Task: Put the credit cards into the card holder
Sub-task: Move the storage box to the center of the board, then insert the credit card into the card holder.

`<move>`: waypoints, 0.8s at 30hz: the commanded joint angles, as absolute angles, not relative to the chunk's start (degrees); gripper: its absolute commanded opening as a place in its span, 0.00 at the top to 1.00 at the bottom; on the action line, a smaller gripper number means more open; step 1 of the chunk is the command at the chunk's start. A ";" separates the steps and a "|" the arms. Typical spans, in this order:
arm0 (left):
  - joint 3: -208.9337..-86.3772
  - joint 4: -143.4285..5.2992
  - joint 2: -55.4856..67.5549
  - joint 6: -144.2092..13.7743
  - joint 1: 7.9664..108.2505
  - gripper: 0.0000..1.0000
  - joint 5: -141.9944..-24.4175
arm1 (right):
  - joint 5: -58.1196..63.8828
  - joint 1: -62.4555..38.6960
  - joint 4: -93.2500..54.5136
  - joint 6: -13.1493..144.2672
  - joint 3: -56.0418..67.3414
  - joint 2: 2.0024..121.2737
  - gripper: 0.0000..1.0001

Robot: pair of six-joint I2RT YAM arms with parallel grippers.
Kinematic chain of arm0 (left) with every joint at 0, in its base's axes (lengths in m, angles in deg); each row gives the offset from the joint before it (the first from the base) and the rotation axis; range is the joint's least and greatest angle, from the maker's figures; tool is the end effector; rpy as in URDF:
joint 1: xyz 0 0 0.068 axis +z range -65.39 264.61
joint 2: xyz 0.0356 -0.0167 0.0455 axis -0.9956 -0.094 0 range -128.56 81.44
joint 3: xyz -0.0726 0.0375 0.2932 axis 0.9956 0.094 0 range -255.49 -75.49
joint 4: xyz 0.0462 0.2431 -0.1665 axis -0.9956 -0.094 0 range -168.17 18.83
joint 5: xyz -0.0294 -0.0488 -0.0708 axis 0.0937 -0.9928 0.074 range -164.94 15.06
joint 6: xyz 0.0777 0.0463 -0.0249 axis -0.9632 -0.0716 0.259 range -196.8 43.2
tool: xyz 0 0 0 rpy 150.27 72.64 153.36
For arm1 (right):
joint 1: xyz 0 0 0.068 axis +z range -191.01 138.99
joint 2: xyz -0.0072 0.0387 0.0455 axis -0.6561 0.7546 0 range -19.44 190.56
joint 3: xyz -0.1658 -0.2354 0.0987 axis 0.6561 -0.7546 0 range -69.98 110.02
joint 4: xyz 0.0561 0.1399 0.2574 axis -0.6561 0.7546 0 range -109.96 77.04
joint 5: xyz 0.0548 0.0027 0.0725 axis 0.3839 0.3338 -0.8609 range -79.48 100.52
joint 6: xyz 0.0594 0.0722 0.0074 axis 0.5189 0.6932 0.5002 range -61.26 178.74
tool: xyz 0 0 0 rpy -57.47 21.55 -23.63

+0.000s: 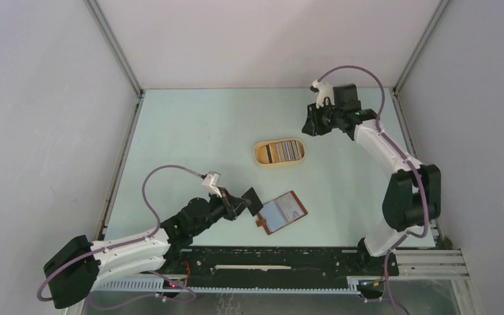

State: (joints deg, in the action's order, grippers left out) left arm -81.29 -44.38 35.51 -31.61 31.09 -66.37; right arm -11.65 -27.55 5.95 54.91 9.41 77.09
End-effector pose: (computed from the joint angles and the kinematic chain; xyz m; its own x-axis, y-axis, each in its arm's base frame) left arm 0.1428 -0.1716 0.1530 -0.5995 -0.3690 -0.7102 0.4023 0.6282 -0.6660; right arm 0.4341 0.1367 0.2777 -0.6301 -0.2144 -0.7464 -0.5270 0.8239 0.2083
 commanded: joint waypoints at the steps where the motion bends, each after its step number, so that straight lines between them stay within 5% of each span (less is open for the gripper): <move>1: -83.89 -36.42 32.41 -26.01 31.06 1.00 -70.85 | -25.98 -27.65 6.68 42.24 2.91 66.46 0.61; 3: -83.86 -33.34 30.13 -23.65 31.04 1.00 -72.33 | -28.88 -27.64 1.57 40.64 -3.23 59.61 0.57; 7: -83.93 -24.28 23.75 -19.25 31.04 1.00 -76.62 | -38.29 -27.93 -4.08 33.23 -13.85 53.79 0.08; 9: -83.95 -19.60 19.30 -17.04 31.08 1.00 -78.80 | -45.05 -28.17 3.19 27.45 -13.43 56.37 0.02; 13: -84.48 -11.45 10.46 -12.71 31.03 1.00 -81.84 | -46.71 -27.91 14.92 19.05 -10.12 60.97 0.07; 20: -85.33 3.14 -6.20 -6.34 30.57 1.00 -82.00 | -32.73 -24.11 16.72 11.02 -13.10 62.77 0.10; 24: -86.66 10.05 -16.70 -2.31 29.93 1.00 -81.75 | -27.28 -21.43 16.91 11.09 -13.10 65.63 0.22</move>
State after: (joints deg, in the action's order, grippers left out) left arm -83.72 -1.67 -9.76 -7.59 30.65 -81.21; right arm -34.32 -23.82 15.78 14.52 -12.71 63.41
